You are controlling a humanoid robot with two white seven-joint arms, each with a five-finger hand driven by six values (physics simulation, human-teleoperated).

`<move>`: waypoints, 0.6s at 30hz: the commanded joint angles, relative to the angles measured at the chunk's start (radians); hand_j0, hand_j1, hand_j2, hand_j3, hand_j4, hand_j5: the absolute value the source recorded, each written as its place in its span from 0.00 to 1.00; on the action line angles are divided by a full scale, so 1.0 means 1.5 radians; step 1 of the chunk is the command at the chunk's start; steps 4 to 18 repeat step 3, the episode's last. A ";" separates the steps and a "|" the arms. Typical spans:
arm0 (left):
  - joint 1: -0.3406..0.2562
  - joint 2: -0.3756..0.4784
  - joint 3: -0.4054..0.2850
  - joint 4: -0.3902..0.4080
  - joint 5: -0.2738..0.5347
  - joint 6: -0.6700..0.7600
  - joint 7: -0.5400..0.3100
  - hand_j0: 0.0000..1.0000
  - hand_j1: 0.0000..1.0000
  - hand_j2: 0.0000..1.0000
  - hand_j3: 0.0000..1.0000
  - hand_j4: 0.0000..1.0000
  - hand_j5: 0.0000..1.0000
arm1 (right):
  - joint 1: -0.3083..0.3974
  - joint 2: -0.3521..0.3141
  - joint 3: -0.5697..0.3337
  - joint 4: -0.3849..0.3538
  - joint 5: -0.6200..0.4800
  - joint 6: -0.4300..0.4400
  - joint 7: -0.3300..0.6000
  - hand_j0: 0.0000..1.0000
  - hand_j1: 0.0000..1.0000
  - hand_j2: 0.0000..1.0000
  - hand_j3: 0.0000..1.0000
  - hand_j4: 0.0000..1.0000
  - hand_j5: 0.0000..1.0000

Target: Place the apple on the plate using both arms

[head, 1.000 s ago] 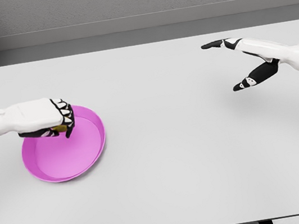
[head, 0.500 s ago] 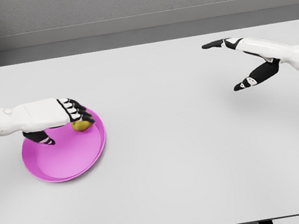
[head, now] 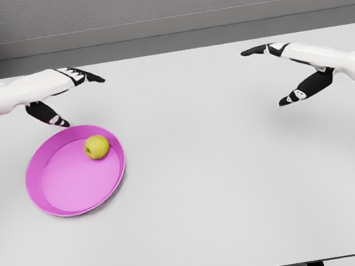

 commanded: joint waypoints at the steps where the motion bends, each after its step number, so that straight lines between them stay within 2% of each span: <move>1: 0.000 -0.003 0.003 0.014 0.006 0.001 0.000 1.00 1.00 1.00 1.00 1.00 1.00 | 0.000 -0.001 -0.004 0.006 -0.005 0.002 0.000 1.00 1.00 1.00 1.00 1.00 1.00; 18: 0.000 -0.003 0.003 0.014 0.006 0.001 0.000 1.00 1.00 1.00 1.00 1.00 1.00 | 0.002 -0.002 -0.005 0.009 -0.005 0.002 0.000 1.00 1.00 1.00 1.00 1.00 1.00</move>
